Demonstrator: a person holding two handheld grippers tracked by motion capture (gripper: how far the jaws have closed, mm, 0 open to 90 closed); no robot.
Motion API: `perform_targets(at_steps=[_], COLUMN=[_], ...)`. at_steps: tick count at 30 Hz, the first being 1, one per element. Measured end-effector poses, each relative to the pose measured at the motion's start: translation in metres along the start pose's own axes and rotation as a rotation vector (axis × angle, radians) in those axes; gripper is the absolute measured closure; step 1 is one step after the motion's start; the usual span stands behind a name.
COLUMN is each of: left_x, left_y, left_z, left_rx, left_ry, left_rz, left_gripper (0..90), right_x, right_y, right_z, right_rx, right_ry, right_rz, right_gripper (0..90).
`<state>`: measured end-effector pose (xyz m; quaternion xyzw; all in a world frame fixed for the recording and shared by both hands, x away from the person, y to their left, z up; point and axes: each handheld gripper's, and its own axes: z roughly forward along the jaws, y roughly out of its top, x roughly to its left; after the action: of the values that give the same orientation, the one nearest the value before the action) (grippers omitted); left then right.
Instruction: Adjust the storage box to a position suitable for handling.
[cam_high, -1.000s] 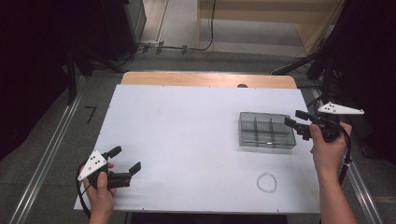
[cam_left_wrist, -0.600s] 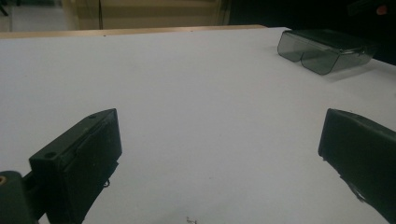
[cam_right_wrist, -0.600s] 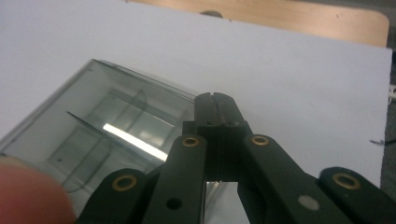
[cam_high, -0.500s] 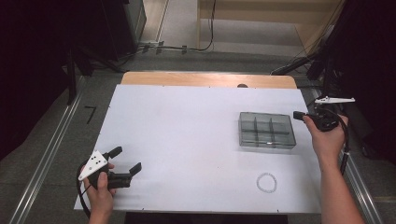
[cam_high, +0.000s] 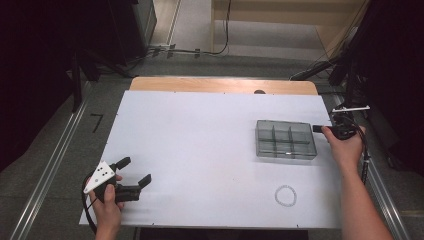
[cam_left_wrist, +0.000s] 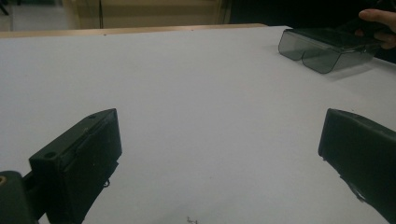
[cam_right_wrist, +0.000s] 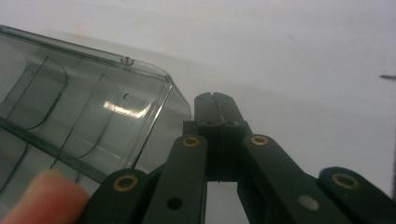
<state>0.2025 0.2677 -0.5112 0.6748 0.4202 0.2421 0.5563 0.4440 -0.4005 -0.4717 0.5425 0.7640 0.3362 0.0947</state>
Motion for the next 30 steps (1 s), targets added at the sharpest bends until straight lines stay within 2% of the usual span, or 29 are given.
perform_targets(at_steps=[4, 8, 10, 18, 26, 30], left_x=[0.000, 0.000, 0.000, 0.000, 0.000, 0.000], left_y=[0.000, 0.000, 0.000, 0.000, 0.000, 0.000], left_z=[0.000, 0.000, 0.000, -0.001, 0.000, 0.000], left_rx=[-0.008, -0.008, -0.009, -0.016, -0.012, -0.013], left_ry=[-0.005, -0.006, -0.009, -0.019, -0.016, -0.018], left_rz=[-0.001, 0.000, -0.003, 0.004, -0.003, -0.003], left_gripper=[0.0, 0.0, 0.0, 0.0, 0.0, 0.0], right_x=[0.002, 0.004, 0.004, 0.004, 0.018, 0.024], right_y=[-0.002, -0.001, 0.000, -0.003, 0.001, 0.002], right_z=[0.005, 0.008, 0.009, 0.013, 0.020, 0.024], right_rx=[0.026, 0.025, 0.022, 0.012, 0.012, 0.021], right_ry=[0.020, 0.040, 0.032, 0.057, 0.117, 0.128], right_rz=[-0.024, -0.045, -0.046, -0.038, -0.099, -0.128], right_gripper=[88.3, 88.3, 88.3, 88.4, 88.4, 88.4])
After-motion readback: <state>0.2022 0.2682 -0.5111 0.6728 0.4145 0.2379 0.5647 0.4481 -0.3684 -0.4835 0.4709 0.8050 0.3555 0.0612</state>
